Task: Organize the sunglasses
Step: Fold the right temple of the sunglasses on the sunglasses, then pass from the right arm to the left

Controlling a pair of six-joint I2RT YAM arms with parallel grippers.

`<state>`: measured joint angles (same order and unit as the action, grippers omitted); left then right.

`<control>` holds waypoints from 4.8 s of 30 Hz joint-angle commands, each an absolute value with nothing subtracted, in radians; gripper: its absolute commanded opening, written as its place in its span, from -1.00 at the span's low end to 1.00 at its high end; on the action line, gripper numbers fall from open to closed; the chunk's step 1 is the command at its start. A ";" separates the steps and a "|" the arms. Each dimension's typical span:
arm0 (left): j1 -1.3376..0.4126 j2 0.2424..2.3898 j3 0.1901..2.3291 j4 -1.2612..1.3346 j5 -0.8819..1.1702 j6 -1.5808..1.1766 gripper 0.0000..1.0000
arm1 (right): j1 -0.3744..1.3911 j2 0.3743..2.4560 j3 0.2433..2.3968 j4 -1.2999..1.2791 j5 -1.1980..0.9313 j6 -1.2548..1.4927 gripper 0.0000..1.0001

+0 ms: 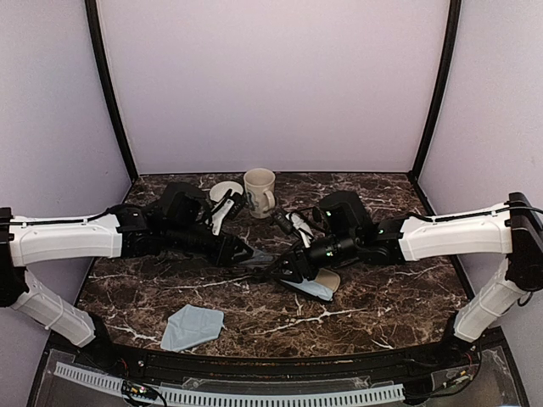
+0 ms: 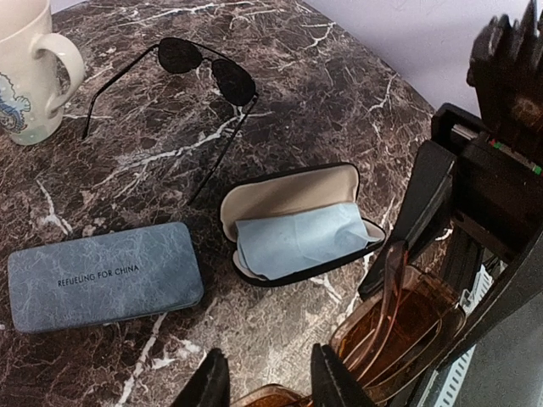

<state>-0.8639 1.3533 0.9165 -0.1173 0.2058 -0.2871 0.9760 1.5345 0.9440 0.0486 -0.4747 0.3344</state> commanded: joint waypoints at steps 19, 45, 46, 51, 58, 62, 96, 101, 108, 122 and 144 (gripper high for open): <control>-0.876 1.373 0.971 -0.221 0.328 -0.125 -0.30 | 0.952 1.532 0.921 0.140 -0.491 0.364 -0.70; -0.875 1.213 0.883 -0.091 0.424 0.127 0.70 | 0.911 1.497 0.992 -0.049 -0.634 0.606 -0.72; -0.876 1.216 0.885 -0.095 0.438 0.144 0.74 | 0.908 1.497 0.990 -0.051 -0.643 0.615 -0.71; -0.875 1.233 0.886 -0.107 0.492 0.217 0.78 | 0.899 1.497 0.960 0.006 -0.712 0.693 -0.72; -0.879 1.244 0.843 -0.105 0.538 0.305 0.78 | 0.896 1.500 0.945 0.045 -0.757 0.749 -0.72; -0.879 1.239 0.813 -0.098 0.509 0.346 0.80 | 0.896 1.504 0.939 0.066 -0.783 0.759 -0.72; -0.939 1.275 0.806 -0.076 0.324 0.293 -0.11 | 0.887 1.545 0.901 0.147 -0.803 0.789 -0.73; -0.942 1.281 0.819 -0.083 0.317 0.291 -0.15 | 0.886 1.551 0.898 0.152 -0.802 0.790 -0.73; -0.942 1.281 0.826 -0.096 0.311 0.297 -0.28 | 0.884 1.562 0.900 0.161 -0.809 0.793 -0.66; -0.943 1.287 0.843 -0.126 0.271 0.267 -0.44 | 0.878 1.552 0.902 0.109 -0.774 0.764 -0.13; -0.936 1.360 0.932 -0.238 0.352 0.178 -0.50 | 0.857 1.395 0.963 -0.343 -0.384 0.434 0.55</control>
<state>-0.9424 1.3464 0.8787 -0.1833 0.2874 0.1978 0.8772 1.4437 0.9245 -0.1894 -0.5781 0.5350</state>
